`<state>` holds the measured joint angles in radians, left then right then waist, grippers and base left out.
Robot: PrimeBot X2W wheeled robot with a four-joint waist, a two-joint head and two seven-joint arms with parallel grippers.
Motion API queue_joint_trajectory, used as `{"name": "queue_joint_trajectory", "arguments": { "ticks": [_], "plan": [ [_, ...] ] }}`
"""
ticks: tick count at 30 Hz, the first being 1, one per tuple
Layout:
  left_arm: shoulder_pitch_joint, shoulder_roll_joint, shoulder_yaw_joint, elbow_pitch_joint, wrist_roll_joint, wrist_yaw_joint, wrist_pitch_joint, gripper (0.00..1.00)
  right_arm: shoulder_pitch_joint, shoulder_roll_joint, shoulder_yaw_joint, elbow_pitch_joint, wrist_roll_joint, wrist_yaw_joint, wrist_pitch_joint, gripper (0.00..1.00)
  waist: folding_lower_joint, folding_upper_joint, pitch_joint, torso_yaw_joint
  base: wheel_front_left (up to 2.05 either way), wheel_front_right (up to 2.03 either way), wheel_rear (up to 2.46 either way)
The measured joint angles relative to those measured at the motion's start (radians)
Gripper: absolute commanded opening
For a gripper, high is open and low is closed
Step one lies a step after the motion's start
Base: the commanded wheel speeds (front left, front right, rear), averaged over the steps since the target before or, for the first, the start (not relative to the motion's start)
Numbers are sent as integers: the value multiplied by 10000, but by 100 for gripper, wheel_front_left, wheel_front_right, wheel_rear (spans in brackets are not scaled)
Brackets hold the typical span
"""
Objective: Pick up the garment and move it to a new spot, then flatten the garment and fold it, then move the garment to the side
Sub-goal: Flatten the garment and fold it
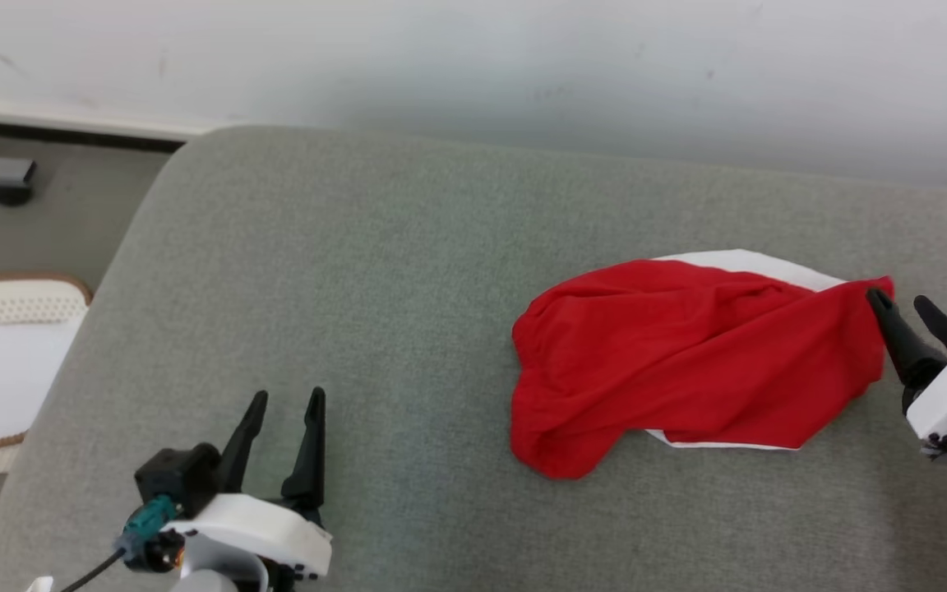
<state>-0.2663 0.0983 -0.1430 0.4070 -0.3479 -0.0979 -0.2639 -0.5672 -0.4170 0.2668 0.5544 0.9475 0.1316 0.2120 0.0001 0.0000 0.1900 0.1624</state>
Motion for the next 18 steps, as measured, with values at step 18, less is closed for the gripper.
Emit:
{"name": "queue_joint_trajectory", "arguments": {
  "ticks": [18],
  "plan": [
    [890,-180,-431,184,144,-155,-2,100,3992,1471,-809,-2569,-2819,0,-4341,100,-1,0,-1591,-1117,0,0,0]
  ]
}}
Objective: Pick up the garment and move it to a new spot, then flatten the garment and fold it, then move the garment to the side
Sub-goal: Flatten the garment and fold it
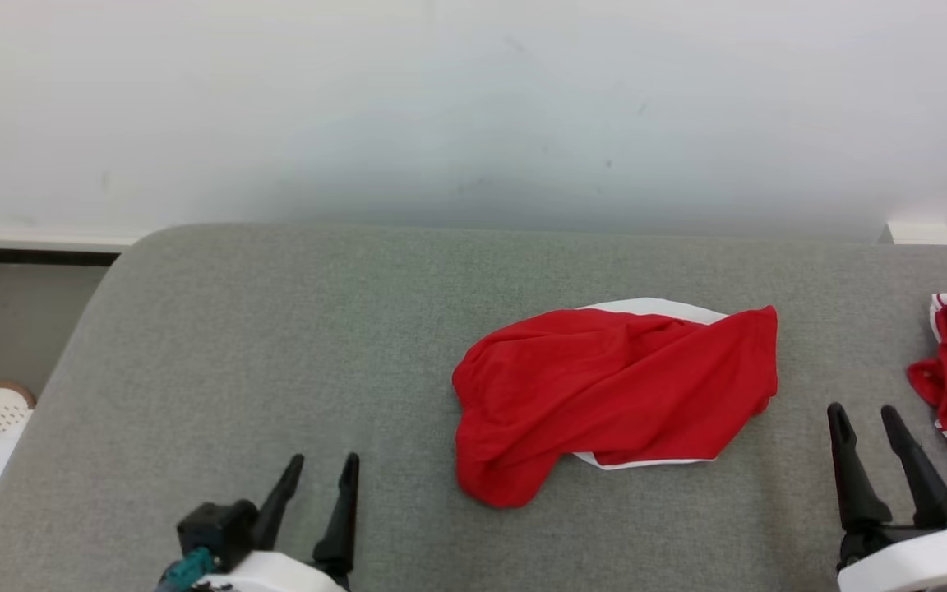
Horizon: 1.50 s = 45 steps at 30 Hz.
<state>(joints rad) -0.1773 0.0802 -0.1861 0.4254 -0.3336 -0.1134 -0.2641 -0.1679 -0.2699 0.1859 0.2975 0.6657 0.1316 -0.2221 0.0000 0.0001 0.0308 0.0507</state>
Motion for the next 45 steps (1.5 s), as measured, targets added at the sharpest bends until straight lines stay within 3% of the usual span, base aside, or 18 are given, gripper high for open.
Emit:
{"name": "queue_joint_trajectory", "arguments": {
  "ticks": [6,23,38,39,40,41,45],
  "plan": [
    [167,-58,-366,71,-21,-29,2,100,534,510,-240,-255,-399,0,-134,100,0,0,-118,-223,0,0,0],
    [-366,-163,-2121,1101,-1260,-163,1302,100,362,918,-194,-397,-581,0,173,100,0,0,303,-1229,0,0,0],
    [-1478,176,-2140,2328,-2138,-182,849,100,66,1106,-23,-81,-568,0,4,100,0,0,953,-2466,0,0,0],
    [-1510,198,-2153,2376,-2215,-182,800,58,59,1106,-21,-63,-568,0,-8,100,0,0,962,-2473,0,0,0],
    [-1523,224,-2165,2385,-2249,-182,709,40,57,1106,-23,-46,-566,0,-33,100,0,0,964,-2468,0,0,0],
    [-1539,240,-2188,2401,-2288,-182,677,0,56,1104,-36,-21,-564,0,-44,100,0,0,961,-2453,0,0,0],
    [-1645,272,-2397,2447,-2462,-180,610,0,44,1112,-50,52,-556,0,-79,100,0,0,915,-2291,0,0,0]
  ]
}}
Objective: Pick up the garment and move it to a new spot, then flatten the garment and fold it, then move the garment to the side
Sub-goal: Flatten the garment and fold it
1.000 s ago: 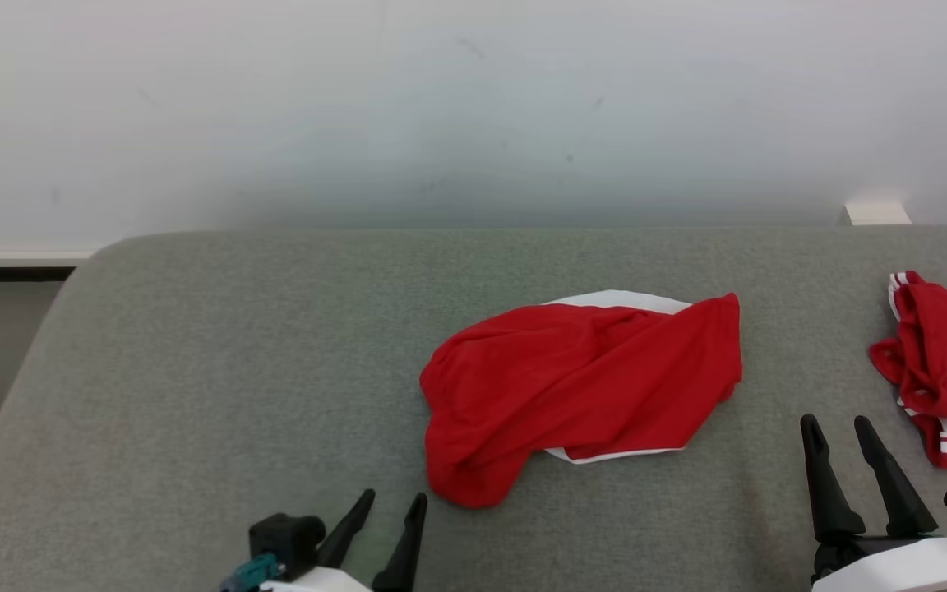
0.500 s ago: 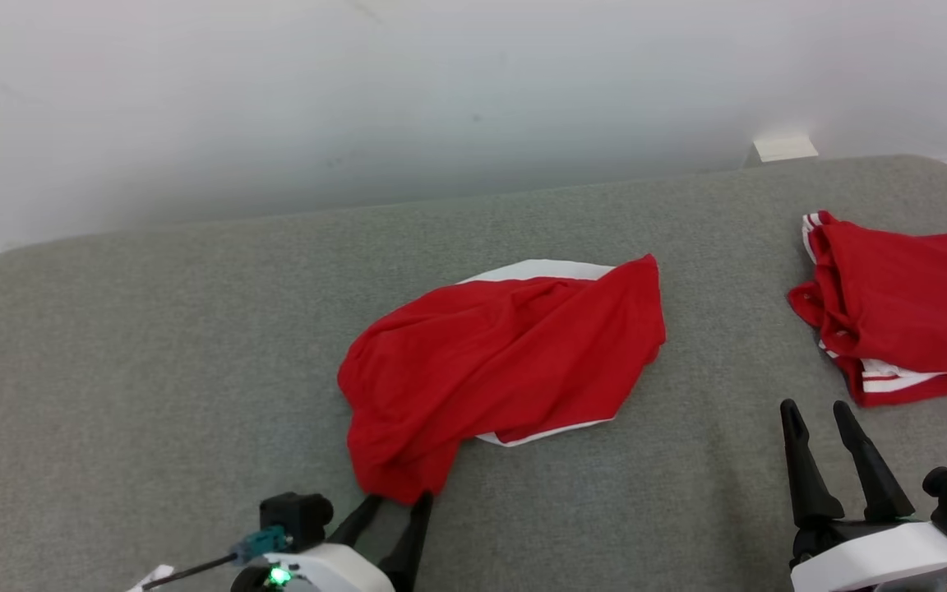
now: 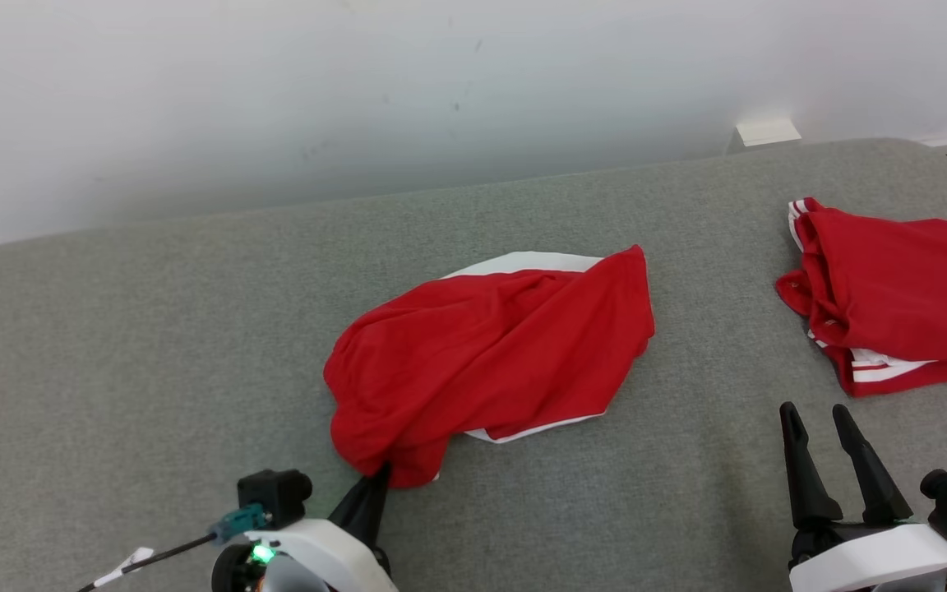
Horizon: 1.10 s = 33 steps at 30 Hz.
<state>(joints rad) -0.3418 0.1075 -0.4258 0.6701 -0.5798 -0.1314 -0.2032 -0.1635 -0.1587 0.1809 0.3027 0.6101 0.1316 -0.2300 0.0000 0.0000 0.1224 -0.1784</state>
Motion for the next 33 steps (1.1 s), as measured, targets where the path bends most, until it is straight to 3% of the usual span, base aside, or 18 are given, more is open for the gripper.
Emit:
{"name": "queue_joint_trajectory", "arguments": {
  "ticks": [5,10,21,25,31,32,33],
  "plan": [
    [-6,119,-372,-418,-127,0,94,0,-31,-36,-40,21,2,0,-46,100,0,0,-103,352,0,0,0],
    [87,589,-849,-1804,-290,17,627,0,7,-196,-251,73,6,0,-59,100,0,0,-263,837,0,0,0],
    [1161,2345,-77,-4558,-617,1344,2635,0,139,-313,-410,27,-2,0,188,100,0,0,-547,1509,0,0,0],
    [1361,2516,249,-4638,-1174,1549,3227,0,224,-376,-487,0,-27,0,493,100,0,0,-504,1483,0,0,0],
    [1057,2280,349,-3068,-1419,1396,3110,0,211,-324,-311,-90,-105,0,813,100,0,0,-401,1218,0,0,0],
    [949,2234,297,-2727,-1381,1336,3001,15,203,-318,-270,-96,-105,0,840,100,0,0,-394,1165,0,0,0],
    [871,2184,255,-2433,-1333,1264,2872,62,200,-314,-236,-94,-105,0,882,100,0,0,-395,1116,0,0,0]
  ]
}}
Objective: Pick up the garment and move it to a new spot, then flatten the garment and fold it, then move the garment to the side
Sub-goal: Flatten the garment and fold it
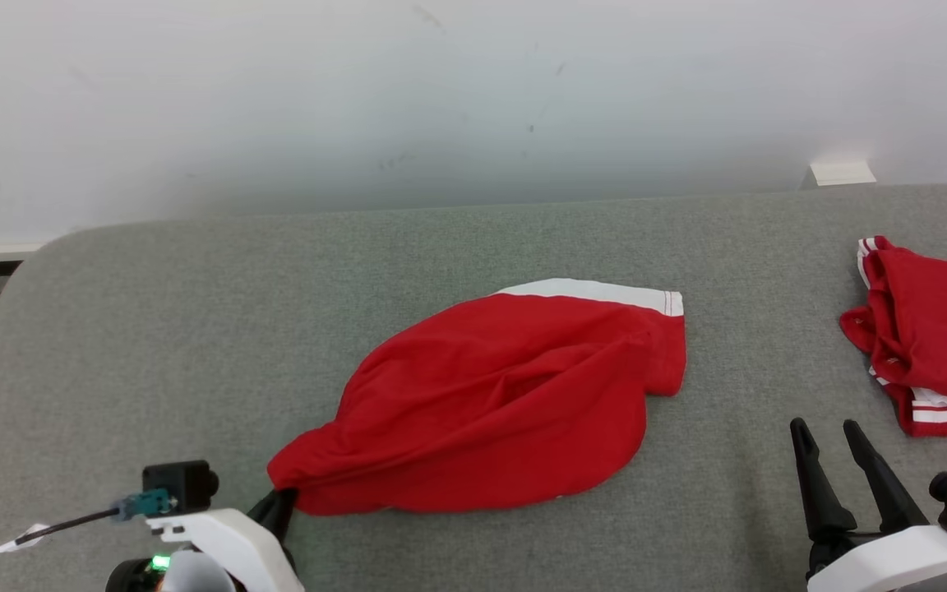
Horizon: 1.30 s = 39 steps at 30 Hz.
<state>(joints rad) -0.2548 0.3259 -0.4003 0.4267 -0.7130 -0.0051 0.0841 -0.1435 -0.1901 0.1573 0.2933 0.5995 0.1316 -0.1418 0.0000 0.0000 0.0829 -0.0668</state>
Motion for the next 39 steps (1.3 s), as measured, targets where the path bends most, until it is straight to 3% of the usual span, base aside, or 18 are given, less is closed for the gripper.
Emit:
{"name": "queue_joint_trajectory", "arguments": {
  "ticks": [1,7,15,27,31,39],
  "plan": [
    [-69,-65,-4,240,4,-79,-188,100,0,-6,19,4,0,0,4,100,0,0,-13,-37,0,0,0],
    [-348,-282,-150,825,316,-428,-1379,100,36,2,130,17,0,0,42,100,-1,0,-208,52,0,0,0],
    [-92,-320,-109,75,771,-130,-2813,100,223,-21,219,2,2,0,-21,100,-1,0,-413,617,0,0,0],
    [298,-790,-268,-518,1076,36,-3319,100,-333,-378,717,96,130,0,397,100,0,0,-471,1519,0,0,0],
    [259,-825,-270,-527,1210,23,-3338,100,-1132,-694,1266,784,88,0,815,100,-1,0,-358,1733,0,0,0],
    [18,-957,-305,-456,1254,-117,-3409,100,-2601,-612,1710,2936,485,0,1241,100,0,0,-30,2364,0,0,0]
  ]
}}
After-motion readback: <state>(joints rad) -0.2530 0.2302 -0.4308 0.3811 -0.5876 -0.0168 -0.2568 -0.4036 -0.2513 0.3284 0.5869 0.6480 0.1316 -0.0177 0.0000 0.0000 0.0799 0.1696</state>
